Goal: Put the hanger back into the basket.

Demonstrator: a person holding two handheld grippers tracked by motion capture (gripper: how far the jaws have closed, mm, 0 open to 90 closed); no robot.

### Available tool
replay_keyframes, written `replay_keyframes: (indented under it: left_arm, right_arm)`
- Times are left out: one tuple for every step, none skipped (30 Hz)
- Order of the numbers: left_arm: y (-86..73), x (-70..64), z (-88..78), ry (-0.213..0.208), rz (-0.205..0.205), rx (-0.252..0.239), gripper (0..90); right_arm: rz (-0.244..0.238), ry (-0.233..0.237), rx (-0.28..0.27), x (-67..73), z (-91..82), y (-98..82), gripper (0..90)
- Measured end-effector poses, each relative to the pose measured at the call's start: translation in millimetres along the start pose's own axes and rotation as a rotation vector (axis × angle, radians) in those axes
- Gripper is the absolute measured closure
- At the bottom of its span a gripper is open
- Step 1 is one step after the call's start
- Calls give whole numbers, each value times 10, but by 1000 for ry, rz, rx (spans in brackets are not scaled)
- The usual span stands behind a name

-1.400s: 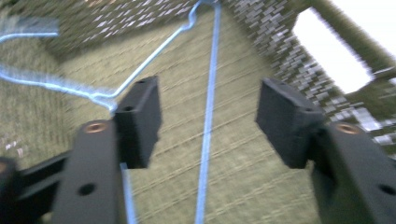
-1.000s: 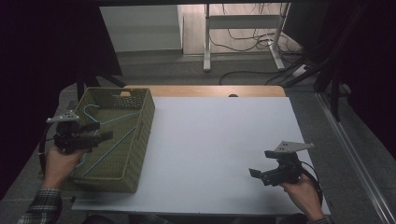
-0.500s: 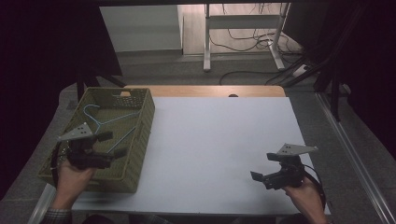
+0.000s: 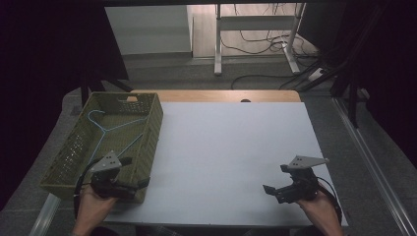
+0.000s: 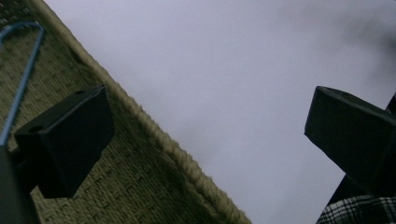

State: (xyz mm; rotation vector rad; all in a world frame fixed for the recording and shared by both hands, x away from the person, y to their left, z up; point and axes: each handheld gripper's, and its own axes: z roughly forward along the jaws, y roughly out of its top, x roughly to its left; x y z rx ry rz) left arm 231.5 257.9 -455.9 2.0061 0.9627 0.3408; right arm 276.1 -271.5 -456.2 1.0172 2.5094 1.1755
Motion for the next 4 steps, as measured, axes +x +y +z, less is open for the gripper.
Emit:
replay_keyframes:
  left_arm:
    - [0, 0, 2, 4, 3, 1, 4]
    - [6, -2, -1, 7, 3, 0, 4]
    - [13, -2, -9, 9, 4, -7, 4]
    - [13, -2, -9, 9, 4, -7, 2]
  right_arm:
    - [0, -1, 0, -2, 3, -2, 1]
    - [1, -2, -4, -2, 5, -3, 1]
    - [2, -1, -6, -4, 3, -3, 1]
    - [3, 0, -11, -11, 0, -4, 1]
